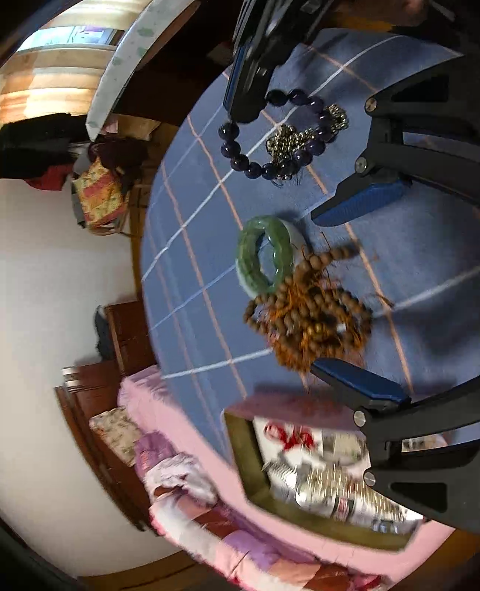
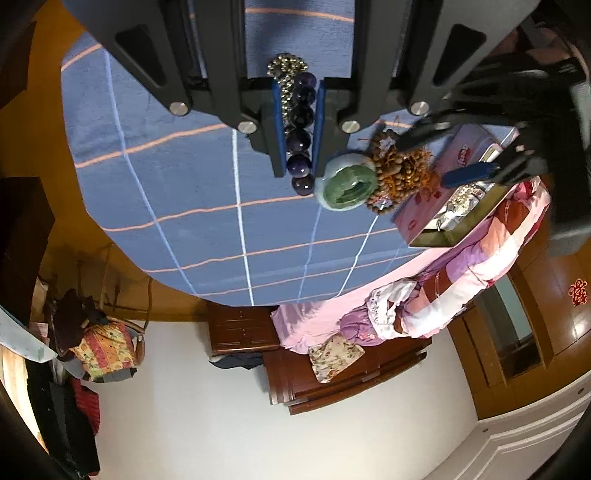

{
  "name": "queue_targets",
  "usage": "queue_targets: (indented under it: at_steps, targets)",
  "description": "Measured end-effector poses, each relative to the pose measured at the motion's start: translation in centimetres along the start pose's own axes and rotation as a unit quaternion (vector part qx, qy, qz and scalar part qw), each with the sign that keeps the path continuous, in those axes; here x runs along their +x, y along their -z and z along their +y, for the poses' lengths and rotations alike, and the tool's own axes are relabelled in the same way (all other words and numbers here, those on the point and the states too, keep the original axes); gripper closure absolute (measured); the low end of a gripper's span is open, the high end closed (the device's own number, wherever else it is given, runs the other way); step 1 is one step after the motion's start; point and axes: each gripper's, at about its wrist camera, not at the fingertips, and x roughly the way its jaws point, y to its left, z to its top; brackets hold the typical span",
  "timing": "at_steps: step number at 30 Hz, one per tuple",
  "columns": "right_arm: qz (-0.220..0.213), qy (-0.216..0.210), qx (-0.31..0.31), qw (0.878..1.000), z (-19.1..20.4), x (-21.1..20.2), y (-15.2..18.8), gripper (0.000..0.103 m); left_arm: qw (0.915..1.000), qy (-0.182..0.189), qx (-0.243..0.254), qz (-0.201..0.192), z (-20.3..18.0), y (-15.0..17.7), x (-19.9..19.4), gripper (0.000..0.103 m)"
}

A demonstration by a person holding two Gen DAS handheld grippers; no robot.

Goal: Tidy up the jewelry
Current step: 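Grasp the brown wooden bead strand with the left tool while the right tool holds the bracelet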

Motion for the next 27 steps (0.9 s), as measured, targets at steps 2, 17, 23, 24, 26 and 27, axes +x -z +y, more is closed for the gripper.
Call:
queue_targets:
  at_steps: [2, 17, 23, 24, 26, 27]
  targets:
    - [0.000, -0.001, -0.005, 1.000, 0.2, 0.0, 0.1, 0.087, 0.9999, -0.005, -0.004, 0.015, 0.0, 0.0, 1.2, 0.036]
    - [-0.024, -0.025, -0.029, 0.999, 2.6, -1.6, -1.4, 0.087, 0.9968, -0.011, -0.037, -0.070, 4.6, -2.3, -6.2, 0.097]
    - [-0.037, -0.036, -0.035, 0.998, 3.7, -2.4, -2.4, 0.087, 0.9940, -0.013, -0.050, -0.097, 7.0, -3.1, -8.9, 0.097]
    - [-0.040, -0.037, -0.037, 0.998, 3.8, -2.5, -2.7, 0.087, 0.9932, -0.012, -0.052, -0.103, 7.3, -3.3, -9.5, 0.097]
    - [-0.041, -0.039, -0.039, 0.998, 4.1, -2.5, -2.9, 0.087, 0.9918, -0.013, -0.053, -0.116, 7.7, -3.5, -10.5, 0.097]
    - [-0.042, -0.040, -0.040, 0.998, 4.2, -2.6, -3.2, 0.087, 0.9913, -0.014, -0.053, -0.120, 7.8, -3.6, -10.8, 0.097]
